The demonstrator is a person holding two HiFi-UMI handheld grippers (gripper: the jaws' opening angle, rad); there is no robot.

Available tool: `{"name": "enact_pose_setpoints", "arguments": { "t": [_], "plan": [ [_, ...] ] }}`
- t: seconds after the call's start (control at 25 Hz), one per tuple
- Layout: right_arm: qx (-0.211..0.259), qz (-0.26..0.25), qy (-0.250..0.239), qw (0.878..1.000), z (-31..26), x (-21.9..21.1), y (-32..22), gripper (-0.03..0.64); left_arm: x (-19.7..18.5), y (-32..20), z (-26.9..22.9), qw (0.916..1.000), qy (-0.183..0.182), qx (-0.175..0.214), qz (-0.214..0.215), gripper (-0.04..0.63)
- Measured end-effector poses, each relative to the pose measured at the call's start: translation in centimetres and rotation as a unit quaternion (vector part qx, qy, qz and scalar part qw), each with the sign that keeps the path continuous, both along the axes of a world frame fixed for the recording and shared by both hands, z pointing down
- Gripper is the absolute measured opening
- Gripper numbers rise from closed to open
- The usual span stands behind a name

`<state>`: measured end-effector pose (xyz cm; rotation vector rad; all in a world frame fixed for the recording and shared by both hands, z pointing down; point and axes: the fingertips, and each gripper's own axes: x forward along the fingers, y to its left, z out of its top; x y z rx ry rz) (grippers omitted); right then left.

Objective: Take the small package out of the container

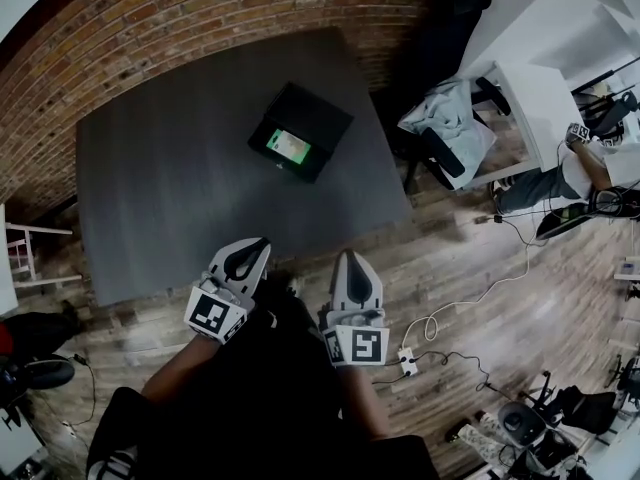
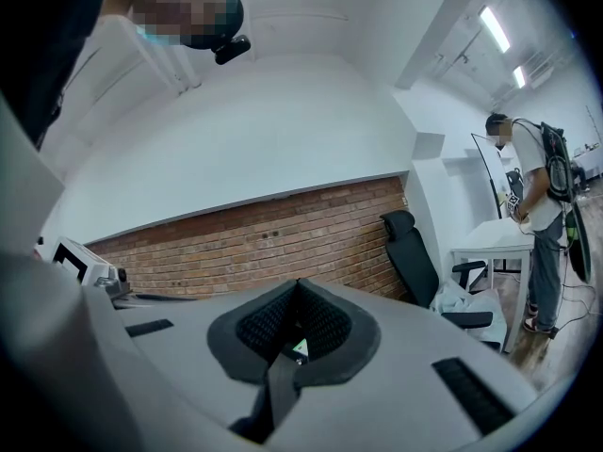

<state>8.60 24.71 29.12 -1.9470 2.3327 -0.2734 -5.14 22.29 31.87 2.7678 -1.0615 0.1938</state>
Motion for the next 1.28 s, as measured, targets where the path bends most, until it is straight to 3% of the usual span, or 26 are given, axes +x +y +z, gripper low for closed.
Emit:
{"name": "enact_pose_setpoints", "arguments": {
  "t": [0.48,1.04,1.28],
  "plan": [
    [-0.007,-0.019,0.009,1.0,0.3,-0.6,-4.2,0.025,0.8,-4.6,0.6,1.0,0.0,0.002,-0.006,0.041],
    [-0.025,-0.013,0.023,0.999,0.0,-3.7,-13.4,0.025,-2.2,-14.4,1.8,1.0,-0.005,-0.007,-0.005,0.041],
    [-0.044,0.006,0.027,0.999,1.1,-5.3,-16.1,0.025,-3.2,-17.9,3.7,0.9992,-0.027,-0.023,0.017,0.041]
  ]
}}
